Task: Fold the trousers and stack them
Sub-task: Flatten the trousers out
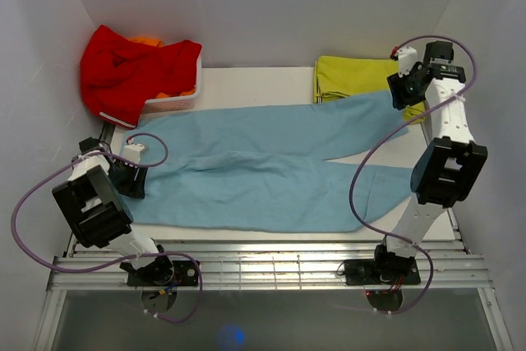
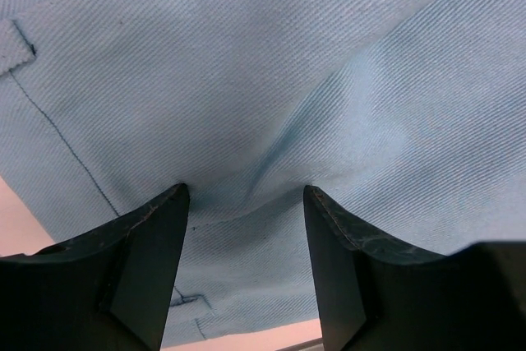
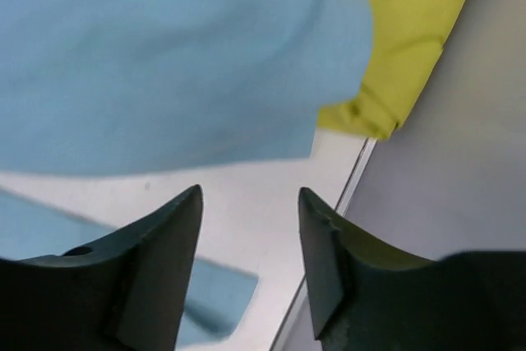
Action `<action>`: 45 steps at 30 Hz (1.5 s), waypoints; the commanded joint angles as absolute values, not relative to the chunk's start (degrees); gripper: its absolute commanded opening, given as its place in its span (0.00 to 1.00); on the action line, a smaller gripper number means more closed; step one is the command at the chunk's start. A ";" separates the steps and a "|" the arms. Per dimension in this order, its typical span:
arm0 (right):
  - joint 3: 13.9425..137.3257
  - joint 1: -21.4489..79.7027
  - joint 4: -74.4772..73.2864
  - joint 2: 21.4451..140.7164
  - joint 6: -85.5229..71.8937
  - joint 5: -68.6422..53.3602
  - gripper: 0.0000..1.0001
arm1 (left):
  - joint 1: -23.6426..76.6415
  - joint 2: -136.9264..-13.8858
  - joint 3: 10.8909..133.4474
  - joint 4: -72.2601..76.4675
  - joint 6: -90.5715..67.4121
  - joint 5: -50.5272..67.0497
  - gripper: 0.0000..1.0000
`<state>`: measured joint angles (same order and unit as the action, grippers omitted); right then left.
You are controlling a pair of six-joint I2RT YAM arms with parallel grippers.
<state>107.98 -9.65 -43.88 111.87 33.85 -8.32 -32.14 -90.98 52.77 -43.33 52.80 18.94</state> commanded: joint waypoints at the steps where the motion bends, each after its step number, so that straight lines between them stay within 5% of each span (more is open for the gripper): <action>1: 98.83 -10.28 -56.50 102.85 35.60 -13.43 0.53 | -32.43 -90.79 53.44 -47.72 50.63 22.76 0.68; 5: 81.94 -10.02 -57.83 97.57 32.10 -13.36 0.43 | -32.43 -90.00 52.04 -46.85 50.10 23.82 0.69; 9: 70.69 -9.93 -54.85 94.75 27.35 -12.57 0.48 | -32.43 -88.77 49.66 -45.62 50.36 24.43 0.68; 25: 66.71 -9.41 -44.48 102.56 16.26 -6.34 0.54 | -32.43 -87.45 45.35 -42.54 51.07 24.87 0.68; 28: 67.06 -9.40 -43.68 103.18 16.17 -4.75 0.39 | -32.52 -87.71 45.53 -42.28 50.80 24.61 0.68; 32: 69.43 -9.49 -46.49 101.70 16.79 -5.01 0.08 | -32.43 -88.33 45.26 -41.40 50.89 23.65 0.68; 39: 72.51 -12.47 -52.91 90.46 25.02 -1.94 0.08 | -32.52 -88.16 45.44 -41.22 50.45 22.77 0.68; 45: 63.56 -20.63 -54.05 77.36 34.53 3.86 0.08 | -32.52 -88.07 46.84 -42.19 50.36 23.11 0.68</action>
